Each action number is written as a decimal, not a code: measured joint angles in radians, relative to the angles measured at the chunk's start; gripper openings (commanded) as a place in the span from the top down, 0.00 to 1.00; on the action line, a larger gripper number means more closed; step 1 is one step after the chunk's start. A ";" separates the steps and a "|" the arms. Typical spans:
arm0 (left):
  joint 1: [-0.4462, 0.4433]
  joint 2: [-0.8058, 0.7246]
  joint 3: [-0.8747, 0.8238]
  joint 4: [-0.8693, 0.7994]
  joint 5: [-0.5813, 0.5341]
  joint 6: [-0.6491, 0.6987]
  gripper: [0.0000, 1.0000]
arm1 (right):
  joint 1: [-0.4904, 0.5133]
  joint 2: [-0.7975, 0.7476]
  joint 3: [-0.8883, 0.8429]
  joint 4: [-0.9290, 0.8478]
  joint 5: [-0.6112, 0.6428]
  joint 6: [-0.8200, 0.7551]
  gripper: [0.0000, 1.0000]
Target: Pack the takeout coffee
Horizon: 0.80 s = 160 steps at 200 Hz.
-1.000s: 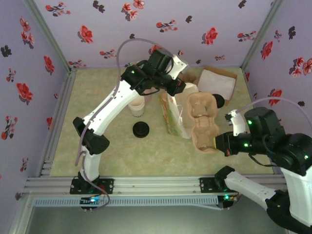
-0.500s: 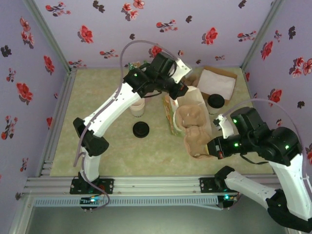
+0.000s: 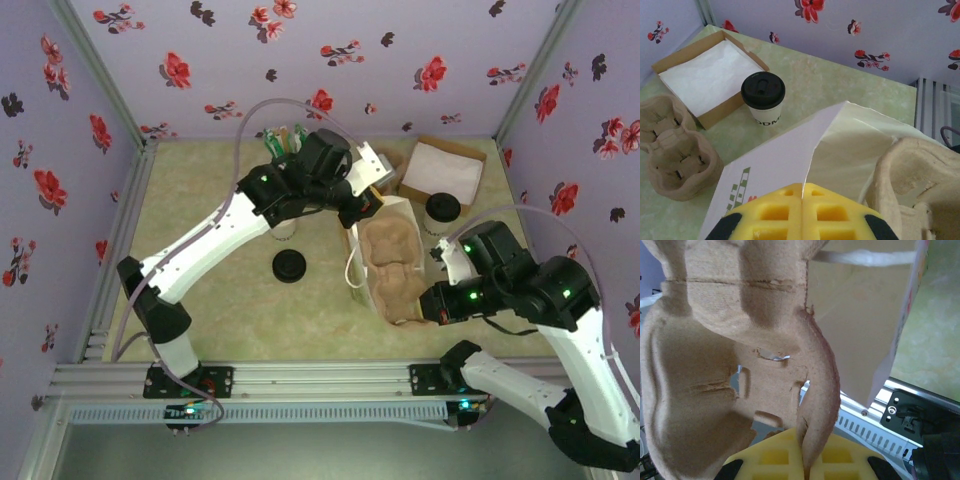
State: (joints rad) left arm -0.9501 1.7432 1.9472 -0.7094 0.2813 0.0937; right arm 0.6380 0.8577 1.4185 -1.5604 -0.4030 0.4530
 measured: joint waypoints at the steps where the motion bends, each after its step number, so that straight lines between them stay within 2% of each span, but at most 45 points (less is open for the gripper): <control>1: 0.000 0.000 -0.002 0.001 0.000 0.000 1.00 | 0.000 0.000 0.000 0.000 0.000 0.000 1.00; 107: -0.026 -0.002 -0.019 -0.008 0.008 0.062 1.00 | 0.015 0.042 -0.017 0.023 0.012 0.051 1.00; 160: -0.037 -0.003 -0.026 -0.022 0.056 0.079 1.00 | 0.014 0.098 -0.019 0.042 0.108 0.053 1.00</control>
State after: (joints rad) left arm -0.9874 1.7401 1.9209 -0.7311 0.3378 0.1726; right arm 0.6525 0.9562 1.3991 -1.5181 -0.2947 0.5060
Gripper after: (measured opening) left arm 0.041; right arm 0.063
